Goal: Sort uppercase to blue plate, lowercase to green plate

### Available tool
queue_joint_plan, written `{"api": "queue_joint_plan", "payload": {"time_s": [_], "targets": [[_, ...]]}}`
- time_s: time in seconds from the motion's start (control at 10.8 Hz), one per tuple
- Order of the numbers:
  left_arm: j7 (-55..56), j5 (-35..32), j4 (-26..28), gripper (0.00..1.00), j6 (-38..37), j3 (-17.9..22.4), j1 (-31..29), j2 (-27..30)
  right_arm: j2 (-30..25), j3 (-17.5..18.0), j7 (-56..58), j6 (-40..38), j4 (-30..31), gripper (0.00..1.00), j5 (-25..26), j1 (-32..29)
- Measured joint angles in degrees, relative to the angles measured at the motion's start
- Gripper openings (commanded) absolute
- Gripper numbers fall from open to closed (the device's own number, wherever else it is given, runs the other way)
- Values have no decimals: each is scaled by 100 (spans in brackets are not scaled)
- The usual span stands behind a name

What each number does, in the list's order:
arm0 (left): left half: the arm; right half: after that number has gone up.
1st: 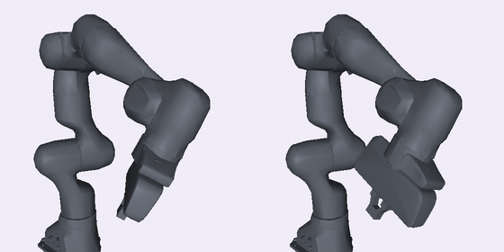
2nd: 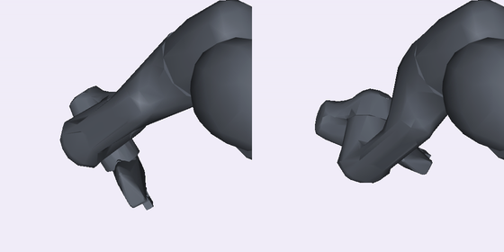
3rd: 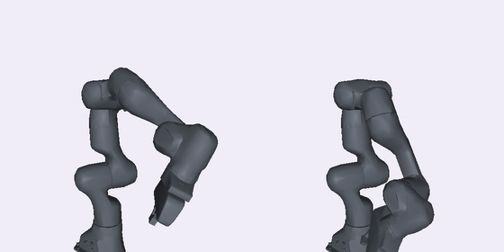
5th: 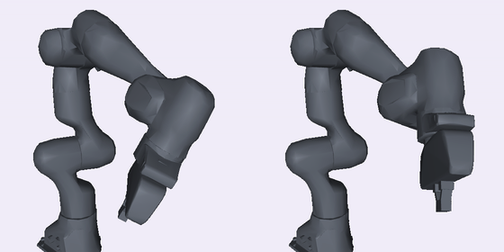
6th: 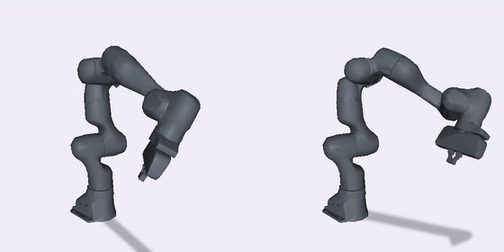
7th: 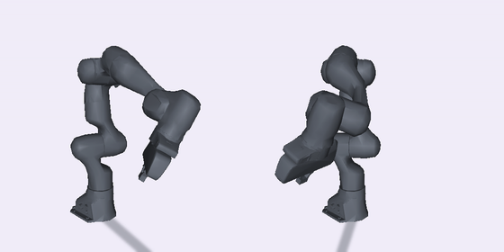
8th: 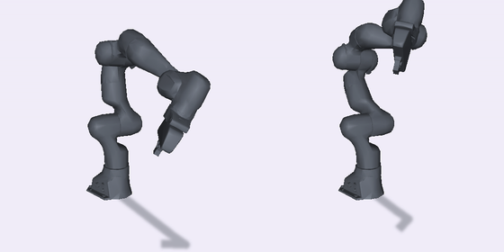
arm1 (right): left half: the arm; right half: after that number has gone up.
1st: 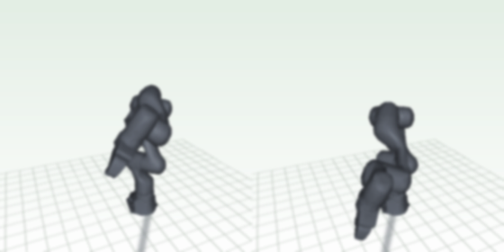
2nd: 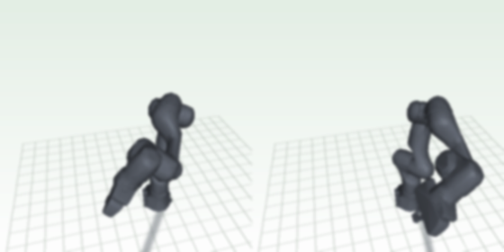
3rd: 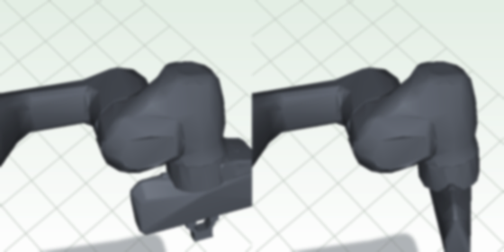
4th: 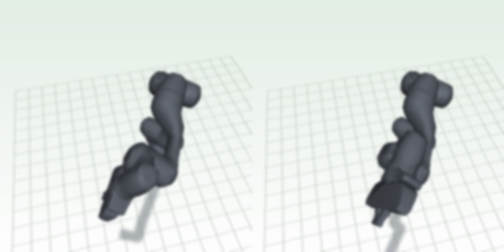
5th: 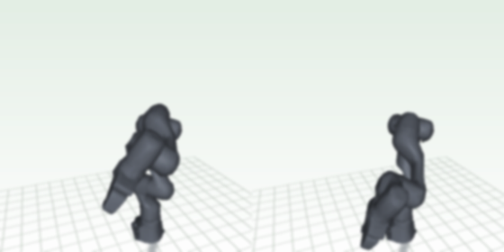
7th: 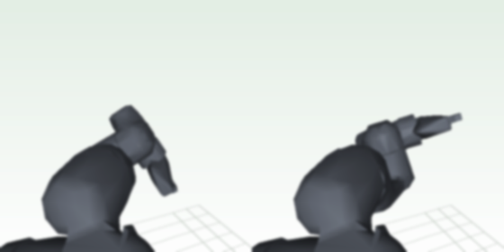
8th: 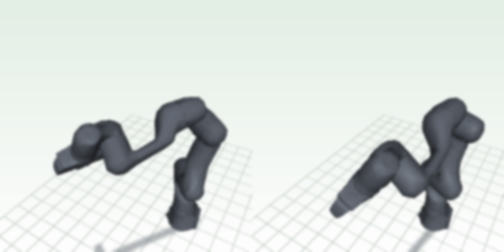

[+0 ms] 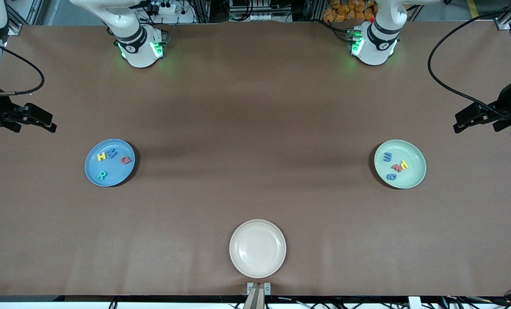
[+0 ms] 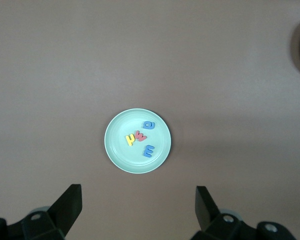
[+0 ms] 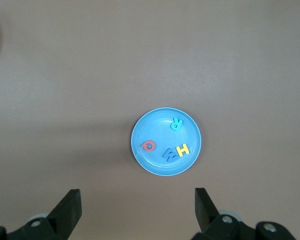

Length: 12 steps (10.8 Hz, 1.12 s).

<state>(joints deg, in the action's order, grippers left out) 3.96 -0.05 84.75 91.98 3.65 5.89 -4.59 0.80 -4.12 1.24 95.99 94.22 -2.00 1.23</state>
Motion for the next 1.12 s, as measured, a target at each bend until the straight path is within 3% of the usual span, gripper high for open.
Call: {"api": "queue_joint_plan", "payload": {"time_s": [1.12], "targets": [[-6, -25, -99, 100, -91, -51, 66, 7, 0, 3, 6, 1, 1, 100, 0, -1]]}}
